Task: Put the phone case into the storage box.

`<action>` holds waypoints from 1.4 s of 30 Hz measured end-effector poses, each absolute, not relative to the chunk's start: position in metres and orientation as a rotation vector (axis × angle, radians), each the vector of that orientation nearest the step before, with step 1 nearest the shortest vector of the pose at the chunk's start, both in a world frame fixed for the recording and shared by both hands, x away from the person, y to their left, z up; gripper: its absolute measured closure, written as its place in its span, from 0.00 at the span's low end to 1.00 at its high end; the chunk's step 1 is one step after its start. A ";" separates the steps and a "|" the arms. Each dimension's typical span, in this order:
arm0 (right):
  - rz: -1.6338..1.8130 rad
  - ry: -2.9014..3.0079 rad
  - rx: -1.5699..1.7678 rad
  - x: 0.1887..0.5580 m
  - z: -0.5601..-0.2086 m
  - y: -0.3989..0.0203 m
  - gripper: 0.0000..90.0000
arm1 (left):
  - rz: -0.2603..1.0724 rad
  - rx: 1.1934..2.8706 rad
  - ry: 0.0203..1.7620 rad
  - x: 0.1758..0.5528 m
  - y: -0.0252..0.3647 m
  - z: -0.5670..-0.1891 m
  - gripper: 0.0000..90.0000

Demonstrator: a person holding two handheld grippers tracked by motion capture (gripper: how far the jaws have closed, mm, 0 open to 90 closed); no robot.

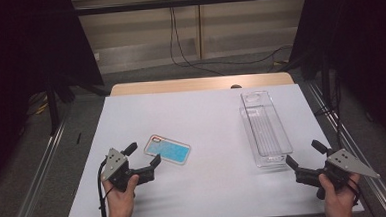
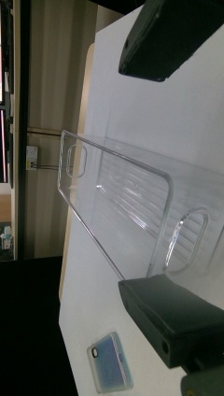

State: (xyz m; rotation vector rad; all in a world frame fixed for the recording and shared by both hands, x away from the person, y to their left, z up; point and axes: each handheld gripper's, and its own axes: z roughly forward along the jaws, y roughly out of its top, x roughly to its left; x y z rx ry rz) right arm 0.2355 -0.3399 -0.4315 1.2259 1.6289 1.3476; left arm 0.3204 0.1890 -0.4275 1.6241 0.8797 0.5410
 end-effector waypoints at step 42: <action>1.360 1.652 1.185 0.236 -0.432 -0.338 0.00 | 0.523 1.628 0.739 0.389 0.120 -0.414 0.04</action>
